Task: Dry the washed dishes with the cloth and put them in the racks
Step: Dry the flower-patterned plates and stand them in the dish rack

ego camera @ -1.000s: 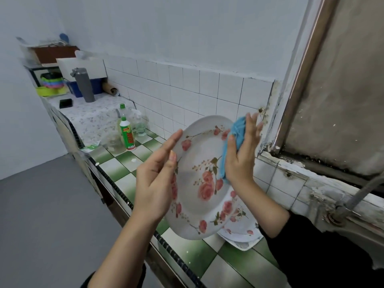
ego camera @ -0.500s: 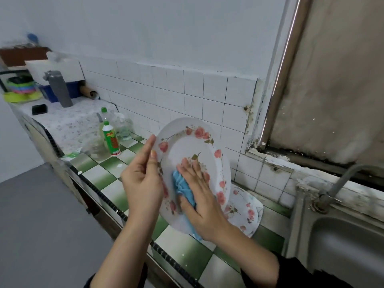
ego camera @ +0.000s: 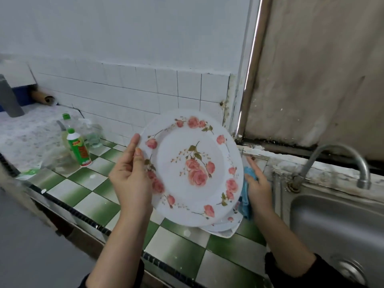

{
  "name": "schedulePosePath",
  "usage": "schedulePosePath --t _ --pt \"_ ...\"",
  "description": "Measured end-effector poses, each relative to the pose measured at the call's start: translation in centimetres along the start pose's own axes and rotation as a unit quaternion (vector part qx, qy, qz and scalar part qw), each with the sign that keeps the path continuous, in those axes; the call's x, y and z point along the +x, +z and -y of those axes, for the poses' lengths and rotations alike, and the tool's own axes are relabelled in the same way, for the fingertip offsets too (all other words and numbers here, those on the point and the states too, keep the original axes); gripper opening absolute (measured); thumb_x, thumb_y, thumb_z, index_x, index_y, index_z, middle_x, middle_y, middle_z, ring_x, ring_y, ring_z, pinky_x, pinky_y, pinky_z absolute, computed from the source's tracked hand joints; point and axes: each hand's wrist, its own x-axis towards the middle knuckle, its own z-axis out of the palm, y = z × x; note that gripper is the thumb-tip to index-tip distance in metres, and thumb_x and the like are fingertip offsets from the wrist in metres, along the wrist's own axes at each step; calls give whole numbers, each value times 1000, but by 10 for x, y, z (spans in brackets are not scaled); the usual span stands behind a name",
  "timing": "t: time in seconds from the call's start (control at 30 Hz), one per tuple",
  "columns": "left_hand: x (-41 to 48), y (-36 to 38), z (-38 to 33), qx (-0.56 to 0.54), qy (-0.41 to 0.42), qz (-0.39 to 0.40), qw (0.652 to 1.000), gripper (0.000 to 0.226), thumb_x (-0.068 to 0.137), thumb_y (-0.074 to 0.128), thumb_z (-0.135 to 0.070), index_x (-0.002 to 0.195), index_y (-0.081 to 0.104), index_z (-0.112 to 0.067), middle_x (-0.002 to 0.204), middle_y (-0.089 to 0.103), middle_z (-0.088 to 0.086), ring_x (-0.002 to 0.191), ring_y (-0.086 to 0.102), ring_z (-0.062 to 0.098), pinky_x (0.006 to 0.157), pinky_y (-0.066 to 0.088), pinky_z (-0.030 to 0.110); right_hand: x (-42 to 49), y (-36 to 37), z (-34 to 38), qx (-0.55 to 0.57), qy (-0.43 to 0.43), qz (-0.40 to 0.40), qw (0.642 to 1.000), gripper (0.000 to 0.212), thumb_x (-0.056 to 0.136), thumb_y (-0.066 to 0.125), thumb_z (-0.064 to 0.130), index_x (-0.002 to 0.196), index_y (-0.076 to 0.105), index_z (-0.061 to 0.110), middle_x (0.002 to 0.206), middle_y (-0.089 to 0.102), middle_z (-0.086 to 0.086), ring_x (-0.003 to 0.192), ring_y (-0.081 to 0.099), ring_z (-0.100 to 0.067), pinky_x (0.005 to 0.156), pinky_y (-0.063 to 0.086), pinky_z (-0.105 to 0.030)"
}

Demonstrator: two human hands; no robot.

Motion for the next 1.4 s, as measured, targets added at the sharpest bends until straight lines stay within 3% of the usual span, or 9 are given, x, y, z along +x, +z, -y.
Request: schedulePosePath --t 0.17,0.27,0.57,0.8,0.93,1.07,1.17,1.3,1.4 --pt "-6 14 25 -52 -111 31 992 32 101 48 -8 119 64 -28 111 70 0 95 70 7 76 58 23 -34 -21 19 113 21 36 993 47 85 67 43 131 54 42 129 62 6 108 67 -15 90 55 -45" --pt "-15 28 43 -64 -170 55 982 31 101 48 -8 121 64 -25 109 72 0 98 70 14 76 59 27 -45 -49 26 143 5 40 989 74 62 87 19 121 57 53 130 61 -2 110 65 -32 85 55 -58" --pt "-89 85 80 11 -273 177 946 33 98 48 -6 125 60 -21 116 67 9 90 67 18 64 53 27 -87 -137 72 95 -40 -25 994 71 82 60 -16 116 61 47 125 63 -1 105 66 -31 79 59 -53" --pt "-191 139 63 149 -234 368 887 43 93 49 -11 132 54 -29 122 65 3 106 63 25 90 54 44 -144 -233 100 46 -70 -128 988 72 84 56 -14 114 59 51 105 67 20 98 69 -13 78 61 -41" --pt "-271 165 34 185 -161 472 847 39 95 49 -6 129 59 -22 113 58 -11 102 59 13 84 46 26 -184 -298 110 -41 -103 -191 975 74 82 57 -13 132 55 42 119 61 20 108 62 -6 86 58 -35" --pt "-350 191 6 210 -93 546 806 50 96 49 -15 146 43 -18 139 53 7 109 57 13 88 39 24 -223 -354 120 -82 -134 -243 957 71 84 55 -14 137 51 34 119 58 18 107 58 4 78 55 -14" --pt "-402 208 -16 225 -32 583 780 52 97 48 -17 148 39 -21 136 56 6 84 57 4 75 41 21 -244 -390 126 -121 -152 -285 939 68 85 54 -10 139 50 31 112 57 25 95 55 20 76 51 -7" --pt "-454 232 -41 213 12 620 755 50 98 47 -16 147 39 -23 124 60 4 84 57 10 67 39 21 -258 -430 129 -205 -155 -340 905 72 84 52 -3 140 47 40 129 55 9 116 53 -6 101 49 -33" --pt "-480 254 -51 209 53 646 733 50 96 48 -11 145 43 -19 107 67 5 85 59 17 65 38 20 -261 -458 133 -254 -145 -371 881 73 85 50 -2 144 42 41 135 49 3 109 44 -3 93 40 -20"
